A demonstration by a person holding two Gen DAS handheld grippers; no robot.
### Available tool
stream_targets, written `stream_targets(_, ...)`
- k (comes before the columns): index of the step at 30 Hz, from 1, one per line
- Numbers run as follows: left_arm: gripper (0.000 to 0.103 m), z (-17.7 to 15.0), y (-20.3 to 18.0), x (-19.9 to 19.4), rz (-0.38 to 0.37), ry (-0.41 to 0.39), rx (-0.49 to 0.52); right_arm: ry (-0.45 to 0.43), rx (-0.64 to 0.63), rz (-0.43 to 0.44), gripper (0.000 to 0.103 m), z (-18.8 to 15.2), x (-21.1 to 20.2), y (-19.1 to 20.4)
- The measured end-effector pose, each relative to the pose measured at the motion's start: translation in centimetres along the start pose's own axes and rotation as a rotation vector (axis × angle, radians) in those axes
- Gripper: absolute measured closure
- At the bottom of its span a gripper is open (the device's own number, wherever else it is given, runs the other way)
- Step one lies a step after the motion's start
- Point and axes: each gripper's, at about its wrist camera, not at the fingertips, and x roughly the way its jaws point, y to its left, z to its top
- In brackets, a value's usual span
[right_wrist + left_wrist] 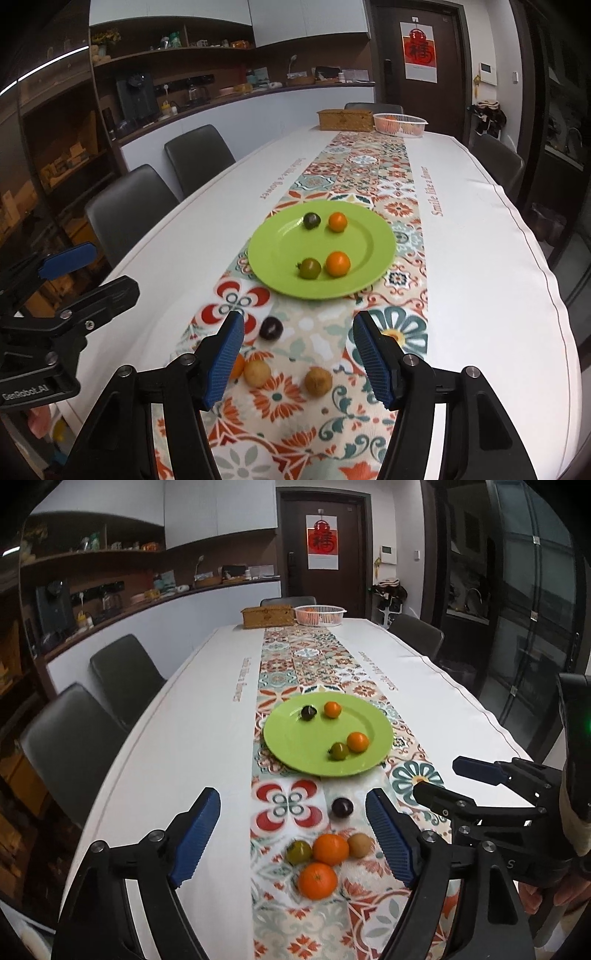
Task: Organize fruits
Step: 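Lift both tools away from the plate back toward the fruits, then move left tool onto a large orange while right tool reaches a brown kiwi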
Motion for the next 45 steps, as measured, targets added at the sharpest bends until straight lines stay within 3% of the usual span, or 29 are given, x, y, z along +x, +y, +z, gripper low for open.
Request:
stream_targets(18, 0.025, -6.3, -0.5, 3.7, -0.004, 0.132, -0.021, 0.123, 0.024, -0.045, 0.041, -5.6, 2.2, -0.8)
stream_targets(26, 0.028, -7.6, -0.8, 4.9, -0.029, 0.145, -0.01, 0.147, -0.005, -0.076, 0.044, -6.7, 3.4, -0.9)
stream_targets(31, 0.036, -8.0, -0.9, 6.3, -0.029, 0.175, -0.006, 0.158, -0.015, -0.08, 0.048, -6.8, 4.3, -1.0)
stream_targets(40, 0.041, -7.9, -1.6, 7.6, -0.032, 0.195, 0.014, 0.171, -0.027, -0.075, 0.055, -5.9, 6.1, -0.8)
stream_targets(45, 0.052, -7.9, -1.3, 8.3, -0.043, 0.217, -0.009, 0.177, -0.041, -0.067, 0.058, -5.5, 7.0, -0.4)
